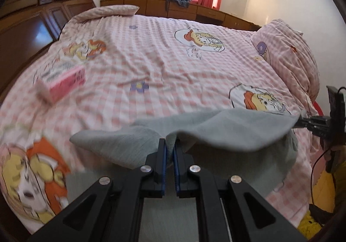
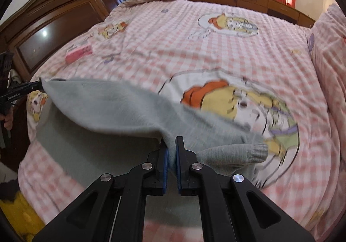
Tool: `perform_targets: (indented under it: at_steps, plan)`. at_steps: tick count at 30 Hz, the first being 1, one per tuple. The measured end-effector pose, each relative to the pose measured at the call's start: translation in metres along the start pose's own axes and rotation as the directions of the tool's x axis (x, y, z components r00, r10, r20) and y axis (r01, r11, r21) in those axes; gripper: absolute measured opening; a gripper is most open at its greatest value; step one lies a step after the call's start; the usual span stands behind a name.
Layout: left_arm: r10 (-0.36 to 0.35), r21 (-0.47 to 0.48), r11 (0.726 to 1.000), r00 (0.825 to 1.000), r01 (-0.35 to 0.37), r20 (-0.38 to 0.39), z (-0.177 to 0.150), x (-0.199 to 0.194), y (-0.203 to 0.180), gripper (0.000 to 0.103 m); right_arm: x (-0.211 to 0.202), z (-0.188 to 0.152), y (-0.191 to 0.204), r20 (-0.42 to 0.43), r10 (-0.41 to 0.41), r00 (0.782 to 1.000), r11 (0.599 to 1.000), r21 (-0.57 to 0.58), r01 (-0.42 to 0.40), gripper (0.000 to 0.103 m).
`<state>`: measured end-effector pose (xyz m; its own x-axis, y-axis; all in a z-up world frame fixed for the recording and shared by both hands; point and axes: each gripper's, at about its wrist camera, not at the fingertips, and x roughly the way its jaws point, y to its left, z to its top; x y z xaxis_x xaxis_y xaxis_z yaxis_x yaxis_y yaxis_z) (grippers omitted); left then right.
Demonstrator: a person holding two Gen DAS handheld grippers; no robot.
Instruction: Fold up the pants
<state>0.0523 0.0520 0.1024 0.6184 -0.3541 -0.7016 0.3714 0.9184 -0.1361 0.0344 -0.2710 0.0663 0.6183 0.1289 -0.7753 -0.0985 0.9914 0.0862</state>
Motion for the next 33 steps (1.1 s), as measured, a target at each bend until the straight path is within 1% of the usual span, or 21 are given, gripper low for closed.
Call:
perform_targets:
  at_steps: [3, 5, 9, 13, 17, 18, 20, 21, 24, 25, 26, 27, 28, 29, 33]
  plan:
    - [0.007, -0.022, 1.0, 1.0, -0.007, -0.025, -0.026, -0.001, 0.002, 0.006, 0.002, -0.022, 0.004, -0.026, 0.008, 1.0, 1.0, 0.01, -0.008, 0.007]
    - [-0.001, -0.048, 0.999, 0.999, -0.001, -0.042, -0.04, 0.0, 0.005, 0.006, 0.002, -0.035, 0.004, -0.038, 0.022, 0.999, 0.999, 0.035, -0.021, 0.007]
    - [-0.002, -0.076, 0.997, 0.998, -0.002, -0.059, -0.063, 0.001, 0.008, 0.006, 0.005, -0.051, 0.006, -0.058, 0.032, 0.998, 0.998, 0.058, -0.029, 0.007]
    - [-0.013, -0.108, 0.994, 0.997, 0.004, -0.082, -0.079, 0.005, 0.013, 0.006, 0.013, -0.063, 0.008, -0.089, 0.021, 0.996, 0.998, 0.056, -0.016, 0.007]
    - [-0.01, -0.119, 0.993, 0.993, -0.004, -0.117, -0.093, 0.009, 0.013, 0.006, 0.021, -0.072, 0.007, -0.122, 0.003, 0.992, 0.997, 0.078, 0.007, 0.007]
    - [-0.011, -0.125, 0.992, 0.992, -0.005, -0.129, -0.096, 0.011, 0.013, 0.006, 0.024, -0.074, 0.006, -0.131, 0.001, 0.991, 0.996, 0.085, 0.01, 0.008]
    - [-0.017, -0.148, 0.989, 0.988, -0.006, -0.157, -0.102, 0.013, 0.014, 0.008, 0.029, -0.078, 0.004, -0.162, 0.002, 0.987, 0.994, 0.109, 0.016, 0.013]
    - [-0.02, -0.159, 0.987, 0.986, -0.006, -0.164, -0.104, 0.014, 0.015, 0.008, 0.03, -0.08, 0.003, -0.172, 0.003, 0.985, 0.993, 0.118, 0.018, 0.014]
    - [-0.032, -0.183, 0.983, 0.985, 0.0, -0.172, -0.11, 0.009, 0.014, 0.016, 0.025, -0.085, 0.001, -0.176, 0.004, 0.984, 0.989, 0.143, 0.021, 0.016]
    - [-0.035, -0.19, 0.982, 0.985, 0.002, -0.168, -0.111, 0.006, 0.013, 0.022, 0.022, -0.085, 0.001, -0.173, 0.004, 0.985, 0.988, 0.15, 0.023, 0.018]
    - [-0.036, -0.195, 0.981, 0.986, 0.004, -0.165, -0.111, 0.004, 0.013, 0.031, 0.018, -0.086, 0.001, -0.169, 0.0, 0.986, 0.987, 0.156, 0.026, 0.02]
    - [-0.04, -0.205, 0.979, 0.987, 0.006, -0.158, -0.111, 0.001, 0.012, 0.036, 0.014, -0.087, 0.0, -0.165, -0.004, 0.986, 0.987, 0.161, 0.03, 0.022]
    - [-0.046, -0.22, 0.975, 0.988, 0.012, -0.15, -0.11, -0.002, 0.012, 0.045, 0.01, -0.087, 0.0, -0.161, -0.007, 0.987, 0.986, 0.165, 0.034, 0.026]
    - [-0.061, -0.241, 0.97, 0.989, 0.026, -0.138, -0.109, -0.005, 0.012, 0.051, 0.006, -0.088, -0.002, -0.155, -0.013, 0.988, 0.984, 0.173, 0.04, 0.029]
    - [-0.121, -0.319, 0.944, 0.987, 0.083, -0.101, -0.102, -0.007, 0.016, 0.054, -0.01, -0.092, -0.017, -0.133, -0.052, 0.99, 0.968, 0.236, 0.082, 0.032]
